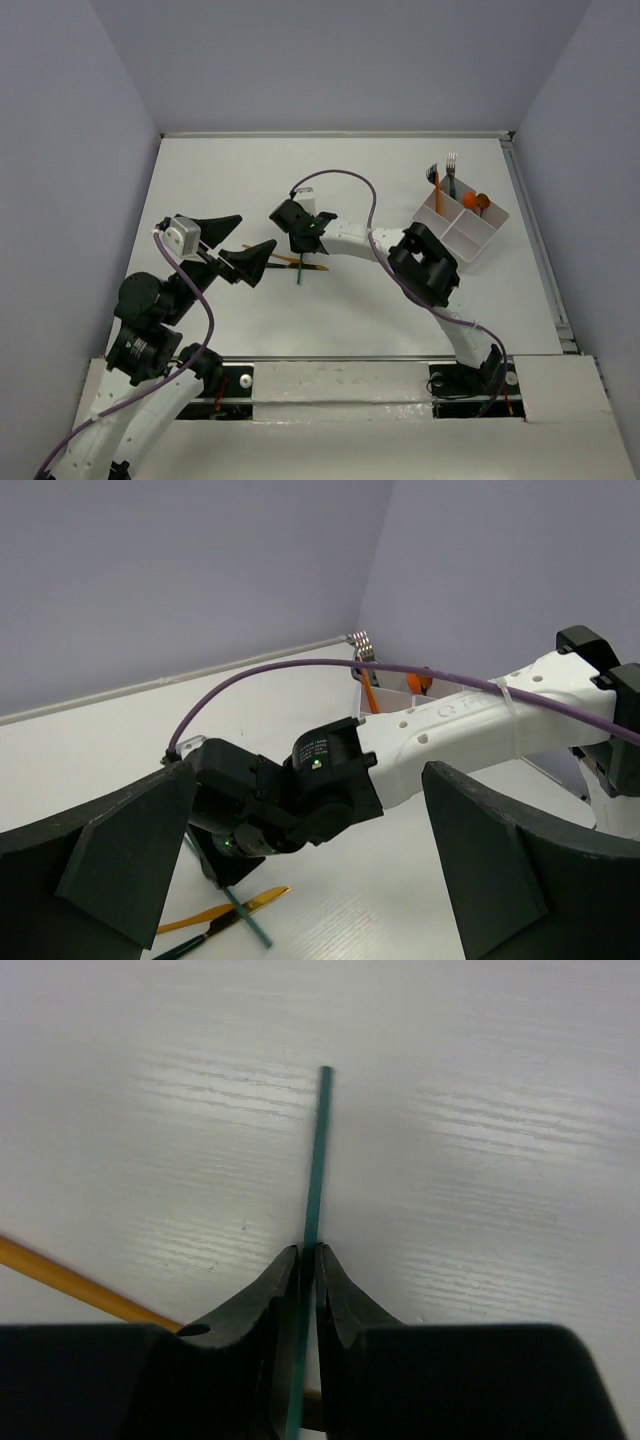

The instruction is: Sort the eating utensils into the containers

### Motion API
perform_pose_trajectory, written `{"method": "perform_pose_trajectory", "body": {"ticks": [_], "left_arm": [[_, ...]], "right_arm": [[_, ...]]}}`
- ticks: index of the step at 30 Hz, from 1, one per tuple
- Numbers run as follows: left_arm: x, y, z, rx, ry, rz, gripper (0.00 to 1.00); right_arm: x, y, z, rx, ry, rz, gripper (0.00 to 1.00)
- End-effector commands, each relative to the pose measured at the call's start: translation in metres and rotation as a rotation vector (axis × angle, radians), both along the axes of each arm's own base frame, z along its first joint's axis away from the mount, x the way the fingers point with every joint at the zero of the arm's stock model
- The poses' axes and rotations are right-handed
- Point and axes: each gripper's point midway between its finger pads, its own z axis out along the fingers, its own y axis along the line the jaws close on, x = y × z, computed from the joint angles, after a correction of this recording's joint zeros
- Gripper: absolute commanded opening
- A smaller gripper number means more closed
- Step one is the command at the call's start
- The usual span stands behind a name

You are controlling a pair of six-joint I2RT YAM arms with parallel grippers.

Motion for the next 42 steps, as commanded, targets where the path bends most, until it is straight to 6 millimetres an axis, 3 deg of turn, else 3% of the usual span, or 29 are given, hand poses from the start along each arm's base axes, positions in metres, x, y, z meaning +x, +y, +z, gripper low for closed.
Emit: {"method": "perform_pose_trajectory", "body": {"ticks": [1, 3, 6, 8, 9, 10, 12, 15, 16, 18, 20, 21, 22, 23, 26, 27, 28, 29, 33, 34, 36, 39, 42], "left_arm": [[-0.003, 0.001, 0.012, -0.028, -0.047, -0.007, 0.99], [-0.003, 0.001, 0.012, -0.028, -0.049, -0.008, 0.99], [-0.003, 0.0, 0.012, -0.029, -0.046, -0.007, 0.99], [-0.003, 0.0, 0.012, -0.029, -0.048, -0.008, 0.99], [-0.004, 0.001, 0.012, -0.03, -0.049, -0.008, 0.99], [-0.004, 0.001, 0.013, -0.031, -0.051, -0.008, 0.99], [-0.003, 0.0, 0.011, -0.028, -0.045, -0.01, 0.99], [-0.003, 0.0, 0.011, -0.028, -0.045, -0.01, 0.99], [-0.004, -0.002, 0.011, -0.028, -0.045, -0.019, 0.99], [-0.005, -0.002, 0.012, -0.029, -0.047, -0.019, 0.99], [-0.006, -0.002, 0.012, -0.028, -0.048, -0.024, 0.99], [-0.006, -0.002, 0.012, -0.029, -0.049, -0.027, 0.99], [-0.007, -0.002, 0.013, -0.03, -0.052, -0.028, 0.99], [-0.007, -0.002, 0.013, -0.03, -0.055, -0.029, 0.99], [-0.007, -0.002, 0.014, -0.032, -0.055, -0.028, 0.99], [-0.008, -0.002, 0.014, -0.031, -0.055, -0.031, 0.99], [-0.008, -0.002, 0.014, -0.031, -0.055, -0.033, 0.99], [-0.008, -0.003, 0.014, -0.031, -0.057, -0.034, 0.99], [-0.009, -0.002, 0.014, -0.031, -0.059, -0.032, 0.99], [-0.008, -0.003, 0.014, -0.03, -0.056, -0.032, 0.99], [-0.007, -0.002, 0.013, -0.028, -0.053, -0.028, 0.99], [-0.006, -0.002, 0.013, -0.025, -0.053, -0.025, 0.99], [-0.006, -0.001, 0.012, -0.024, -0.052, -0.019, 0.99]], "right_arm": [[-0.009, -0.035, -0.012, -0.112, 0.067, -0.005, 0.14], [-0.005, -0.04, -0.009, -0.104, 0.059, -0.023, 0.01], [-0.003, -0.046, 0.006, -0.081, 0.013, -0.044, 0.0], [0.009, -0.051, 0.023, -0.033, -0.044, -0.079, 0.0], [0.004, -0.057, 0.02, -0.03, -0.047, -0.084, 0.0], [0.014, -0.057, 0.04, 0.04, -0.088, -0.108, 0.0], [0.018, -0.063, 0.053, 0.098, -0.121, -0.119, 0.0], [0.017, -0.07, 0.088, 0.23, -0.223, -0.114, 0.0], [0.018, -0.084, 0.112, 0.272, -0.303, -0.132, 0.0], [0.016, -0.099, 0.136, 0.288, -0.38, -0.16, 0.0], [0.018, -0.134, 0.145, 0.238, -0.42, -0.227, 0.0], [0.018, -0.155, 0.168, 0.223, -0.477, -0.267, 0.0], [0.019, -0.171, 0.174, 0.208, -0.5, -0.291, 0.0], [0.021, -0.204, 0.187, 0.185, -0.557, -0.343, 0.0], [0.026, -0.256, 0.211, 0.192, -0.651, -0.442, 0.0], [0.027, -0.287, 0.208, 0.136, -0.675, -0.48, 0.0], [0.027, -0.302, 0.234, 0.151, -0.766, -0.497, 0.0], [0.029, -0.33, 0.239, 0.122, -0.799, -0.565, 0.0], [0.042, -0.37, 0.278, 0.048, -0.952, -0.603, 0.0], [0.046, -0.375, 0.27, -0.003, -0.933, -0.598, 0.0], [0.058, -0.389, 0.295, -0.097, -1.041, -0.621, 0.0], [0.072, -0.4, 0.294, -0.212, -1.082, -0.614, 0.0], [0.09, -0.403, 0.278, -0.31, -1.047, -0.595, 0.0]]}}
